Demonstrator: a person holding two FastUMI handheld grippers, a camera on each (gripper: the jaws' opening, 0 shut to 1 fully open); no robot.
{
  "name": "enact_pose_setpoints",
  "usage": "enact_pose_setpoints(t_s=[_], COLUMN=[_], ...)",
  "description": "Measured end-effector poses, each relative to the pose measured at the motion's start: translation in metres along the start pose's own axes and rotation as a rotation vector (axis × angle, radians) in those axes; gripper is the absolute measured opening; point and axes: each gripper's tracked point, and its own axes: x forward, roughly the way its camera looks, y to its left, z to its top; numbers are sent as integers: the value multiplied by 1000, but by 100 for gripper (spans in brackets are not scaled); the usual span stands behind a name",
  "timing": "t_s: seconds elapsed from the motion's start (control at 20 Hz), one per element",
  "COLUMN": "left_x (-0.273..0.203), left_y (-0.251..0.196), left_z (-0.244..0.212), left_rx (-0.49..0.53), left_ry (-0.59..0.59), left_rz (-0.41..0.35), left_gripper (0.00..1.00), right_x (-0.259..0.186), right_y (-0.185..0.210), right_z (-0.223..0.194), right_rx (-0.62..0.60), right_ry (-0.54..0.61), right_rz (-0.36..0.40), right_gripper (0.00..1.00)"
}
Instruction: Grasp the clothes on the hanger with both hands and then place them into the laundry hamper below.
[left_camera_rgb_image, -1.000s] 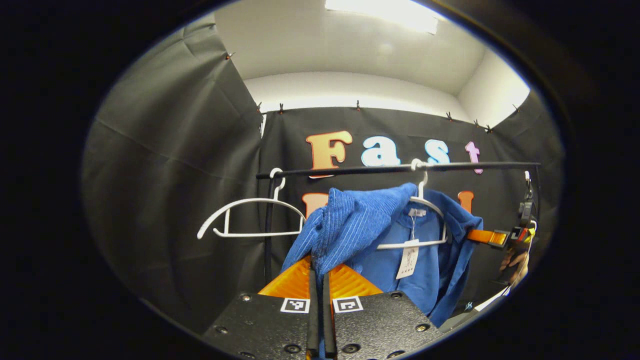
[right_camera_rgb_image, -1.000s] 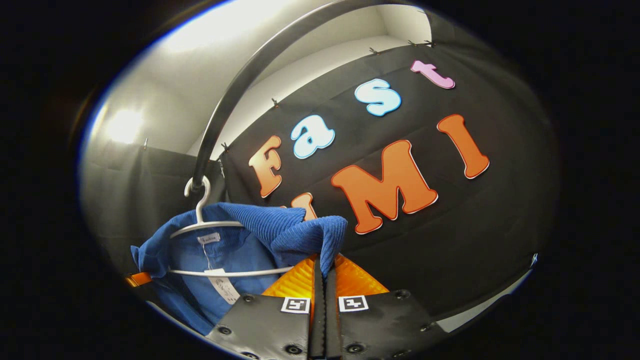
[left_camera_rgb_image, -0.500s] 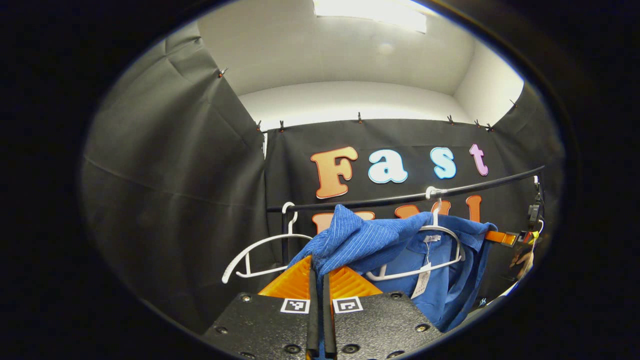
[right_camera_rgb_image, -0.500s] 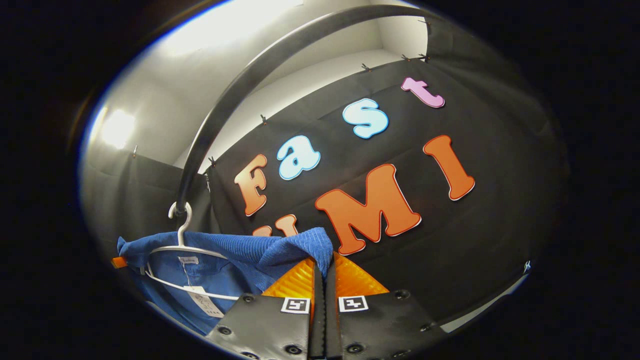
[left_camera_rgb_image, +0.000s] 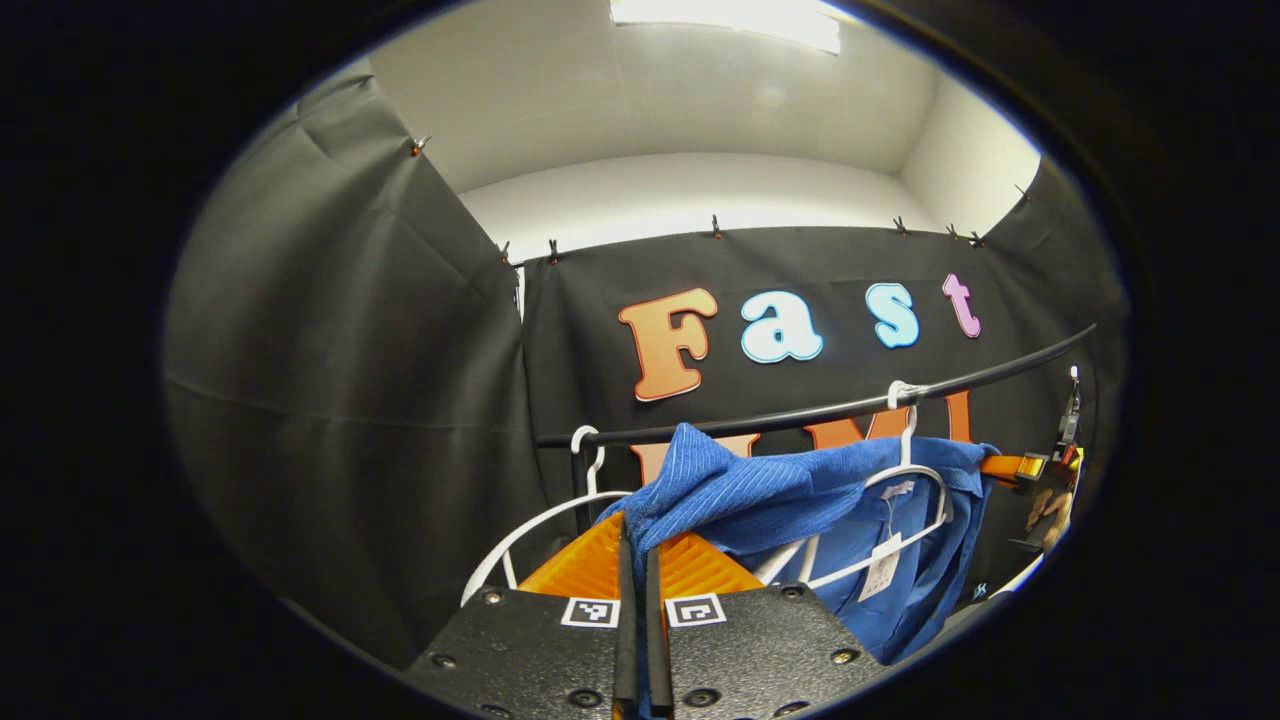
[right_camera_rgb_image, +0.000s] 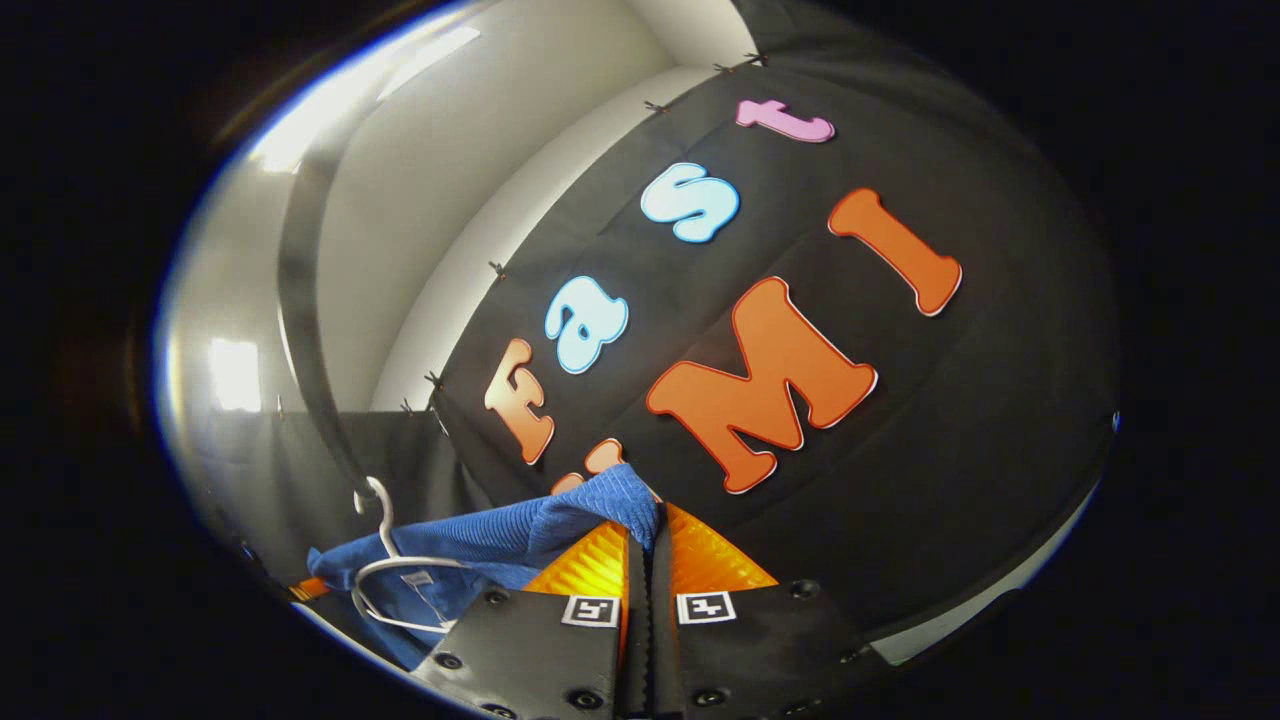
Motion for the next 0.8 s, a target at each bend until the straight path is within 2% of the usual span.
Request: enact_pose_setpoints(t_s=[0.15, 0.4, 0.5, 0.6, 0.8], left_x=[18, 45, 53, 49, 35], left_y=[6, 6, -3, -6, -34], left_z=[-12, -84, -107, -129, -171], left_rx=[-4, 7, -27, -18, -73], left_ry=[15, 152, 165, 172, 215], left_rz=[10, -2, -12, -19, -53], left_gripper=[4, 4, 4, 4, 4], right_x=[20, 40, 39, 30, 12], right_y=[-10, -38, -55, -69, -93], right_z=[-9, -10, -15, -20, -20], right_rx=[27, 33, 25, 13, -67], right_ry=[33, 58, 73, 77, 23], right_rz=[-9, -61, -104, -134, -202], right_gripper=[8, 7, 7, 7, 7])
